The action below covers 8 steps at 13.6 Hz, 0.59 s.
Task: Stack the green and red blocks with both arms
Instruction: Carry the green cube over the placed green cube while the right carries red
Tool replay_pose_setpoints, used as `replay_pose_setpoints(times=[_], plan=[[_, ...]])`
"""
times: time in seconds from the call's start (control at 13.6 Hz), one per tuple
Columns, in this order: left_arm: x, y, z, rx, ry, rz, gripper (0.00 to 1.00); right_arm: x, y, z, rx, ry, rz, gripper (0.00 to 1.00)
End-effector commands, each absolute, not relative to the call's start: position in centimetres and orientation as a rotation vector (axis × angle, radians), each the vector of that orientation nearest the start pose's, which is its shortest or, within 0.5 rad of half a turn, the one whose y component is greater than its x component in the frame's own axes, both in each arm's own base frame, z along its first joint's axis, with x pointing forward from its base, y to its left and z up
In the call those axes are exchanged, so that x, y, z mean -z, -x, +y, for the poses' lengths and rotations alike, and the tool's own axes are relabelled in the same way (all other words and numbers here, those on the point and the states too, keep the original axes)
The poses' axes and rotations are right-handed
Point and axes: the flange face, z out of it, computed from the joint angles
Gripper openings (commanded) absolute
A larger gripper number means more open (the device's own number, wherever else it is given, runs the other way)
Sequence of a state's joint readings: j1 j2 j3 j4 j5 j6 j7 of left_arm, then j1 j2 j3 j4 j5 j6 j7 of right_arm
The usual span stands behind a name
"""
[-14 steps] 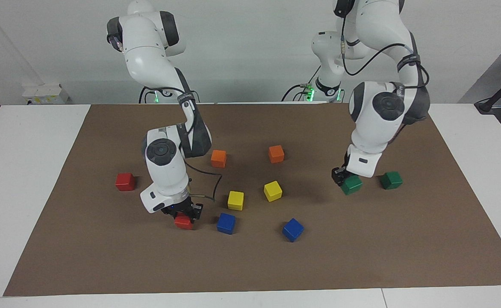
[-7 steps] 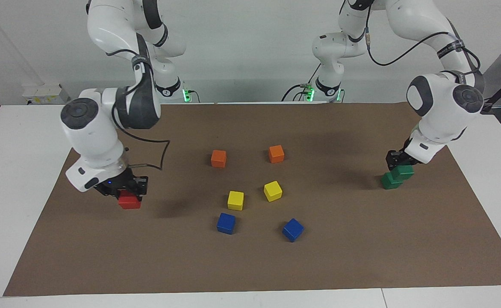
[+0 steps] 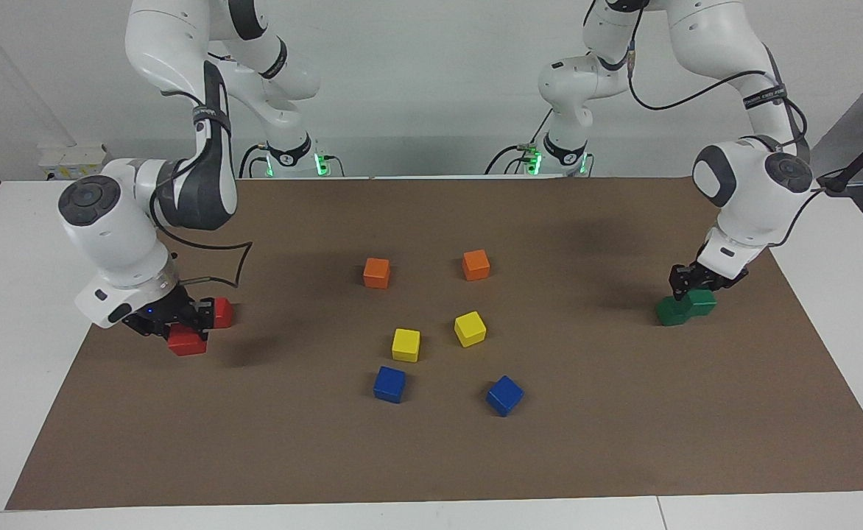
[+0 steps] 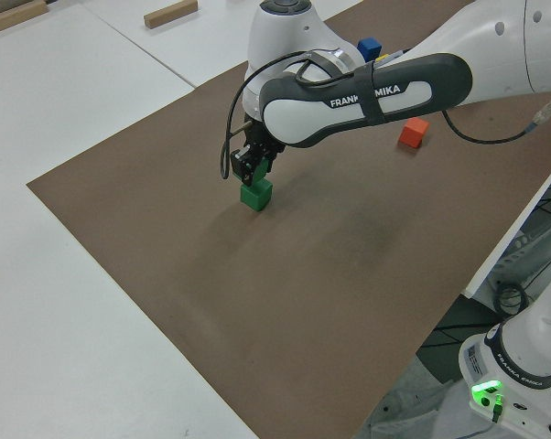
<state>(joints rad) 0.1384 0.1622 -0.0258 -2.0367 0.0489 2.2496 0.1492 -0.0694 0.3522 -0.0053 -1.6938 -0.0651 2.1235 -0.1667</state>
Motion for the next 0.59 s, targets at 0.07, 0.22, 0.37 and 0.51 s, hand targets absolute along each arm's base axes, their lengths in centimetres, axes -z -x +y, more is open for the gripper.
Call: replay_pose_setpoints(times=[0.07, 0.22, 0.37, 0.51], plan=[[-36.3, -56.4, 6.9, 0.122, 3.092, 0.103, 0.0, -39.1, -61.9, -5.2, 0.117, 3.198, -0.163, 0.0], [-34.9, -56.1, 6.7, 0.16, 3.089, 0.099, 0.0, -40.3, -60.9, -4.6, 0.131, 3.199, -0.135, 0.0], [-34.5, -55.9, 6.7, 0.165, 3.089, 0.102, 0.0, -40.7, -59.3, -4.3, 0.11, 3.199, -0.12, 0.0], [-34.4, -56.0, 6.6, 0.165, 3.089, 0.109, 0.0, -40.5, -58.3, -4.7, 0.095, 3.199, -0.109, 0.0]])
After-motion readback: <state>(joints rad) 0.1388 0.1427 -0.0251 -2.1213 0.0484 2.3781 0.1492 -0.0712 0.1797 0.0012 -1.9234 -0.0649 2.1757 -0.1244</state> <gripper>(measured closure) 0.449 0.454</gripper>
